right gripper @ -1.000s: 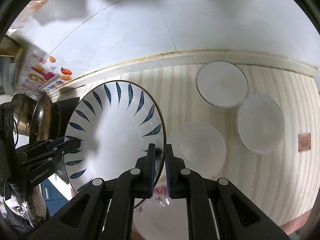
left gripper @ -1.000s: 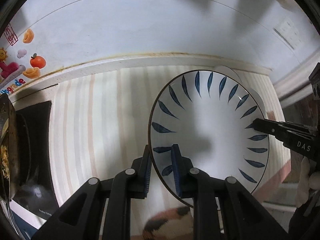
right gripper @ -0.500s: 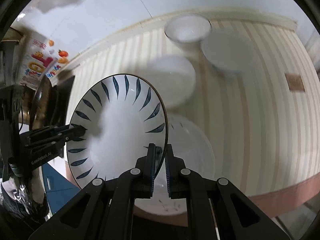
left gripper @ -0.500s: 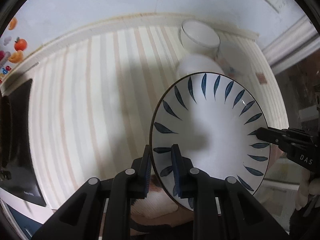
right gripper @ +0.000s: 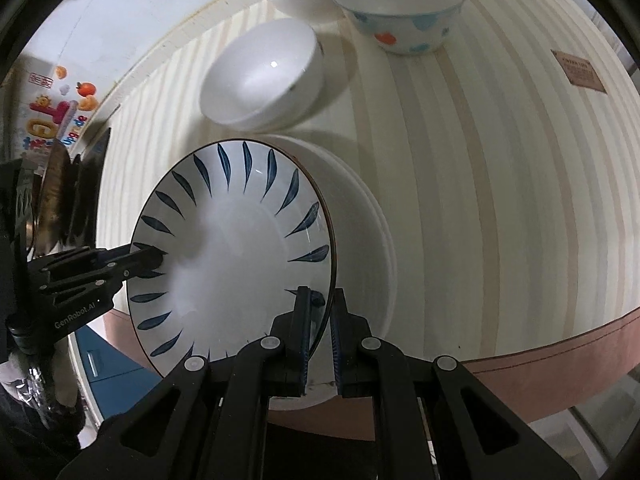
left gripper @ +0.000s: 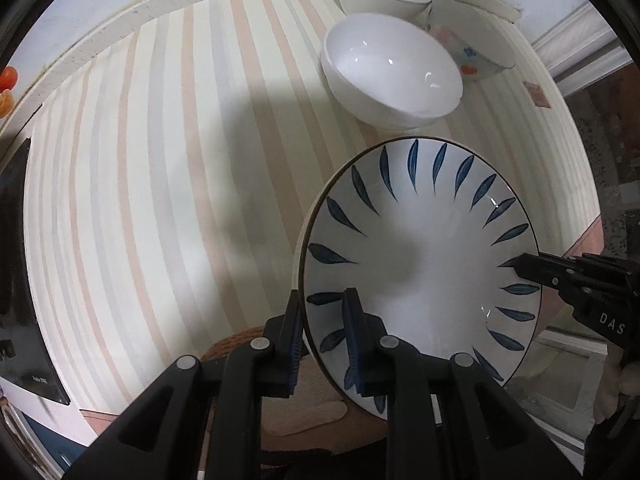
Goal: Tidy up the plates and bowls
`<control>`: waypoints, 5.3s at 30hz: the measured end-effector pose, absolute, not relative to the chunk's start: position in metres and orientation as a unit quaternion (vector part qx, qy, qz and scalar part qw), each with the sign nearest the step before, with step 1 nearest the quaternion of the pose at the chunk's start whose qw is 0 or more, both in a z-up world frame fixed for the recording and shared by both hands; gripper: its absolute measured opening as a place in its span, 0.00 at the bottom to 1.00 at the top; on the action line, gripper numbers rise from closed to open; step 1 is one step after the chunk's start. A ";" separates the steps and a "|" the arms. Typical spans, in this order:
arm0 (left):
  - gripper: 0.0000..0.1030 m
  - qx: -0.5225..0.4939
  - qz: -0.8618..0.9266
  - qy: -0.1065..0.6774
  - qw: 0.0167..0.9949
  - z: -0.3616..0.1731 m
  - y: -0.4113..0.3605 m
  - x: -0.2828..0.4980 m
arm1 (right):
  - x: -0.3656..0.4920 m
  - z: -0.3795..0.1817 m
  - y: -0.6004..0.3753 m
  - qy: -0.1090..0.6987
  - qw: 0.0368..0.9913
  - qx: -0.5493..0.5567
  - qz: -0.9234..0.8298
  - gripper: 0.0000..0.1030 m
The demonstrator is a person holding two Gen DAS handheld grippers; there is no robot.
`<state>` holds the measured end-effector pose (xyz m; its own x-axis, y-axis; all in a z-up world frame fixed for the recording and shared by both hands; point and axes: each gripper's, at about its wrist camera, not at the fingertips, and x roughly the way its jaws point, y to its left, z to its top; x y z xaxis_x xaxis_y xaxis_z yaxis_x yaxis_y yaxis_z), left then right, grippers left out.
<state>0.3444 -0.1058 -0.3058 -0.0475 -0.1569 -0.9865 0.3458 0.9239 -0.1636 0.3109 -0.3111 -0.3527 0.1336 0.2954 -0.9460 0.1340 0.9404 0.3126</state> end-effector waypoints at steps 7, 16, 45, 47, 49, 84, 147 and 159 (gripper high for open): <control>0.17 0.082 -0.182 0.700 0.685 -0.318 -0.124 0.340 | 0.306 -0.364 -0.322 0.658 0.734 0.165 0.043 0.10; 0.17 0.086 -0.159 0.697 0.693 -0.322 -0.130 0.335 | 0.314 -0.366 -0.312 0.655 0.738 0.155 0.043 0.10; 0.18 0.041 -0.117 0.662 0.739 -0.256 -0.087 0.275 | 0.284 -0.311 -0.279 0.640 0.759 0.120 0.025 0.16; 0.18 0.037 -0.123 0.649 0.750 -0.234 -0.081 0.264 | 0.270 -0.293 -0.271 0.632 0.765 0.122 0.026 0.25; 0.18 0.036 -0.126 0.636 0.760 -0.212 -0.072 0.253 | 0.254 -0.276 -0.270 0.622 0.773 0.122 0.024 0.28; 0.27 -0.005 -0.088 0.631 0.771 -0.223 -0.083 0.331 | 0.311 -0.260 -0.288 0.590 0.791 0.160 0.033 0.55; 0.10 0.086 -0.228 0.705 0.666 -0.316 -0.320 0.349 | 0.313 -0.381 -0.472 0.651 0.717 0.247 0.014 0.15; 0.10 0.100 -0.221 0.707 0.665 -0.328 -0.332 0.348 | 0.316 -0.389 -0.466 0.663 0.710 0.235 0.018 0.15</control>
<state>0.3482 -0.3316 -0.3276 -0.0962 -0.1524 -0.9836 0.4341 0.8829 -0.1793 0.3161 -0.4657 -0.3886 0.1201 0.3373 -0.9337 0.2867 0.8886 0.3579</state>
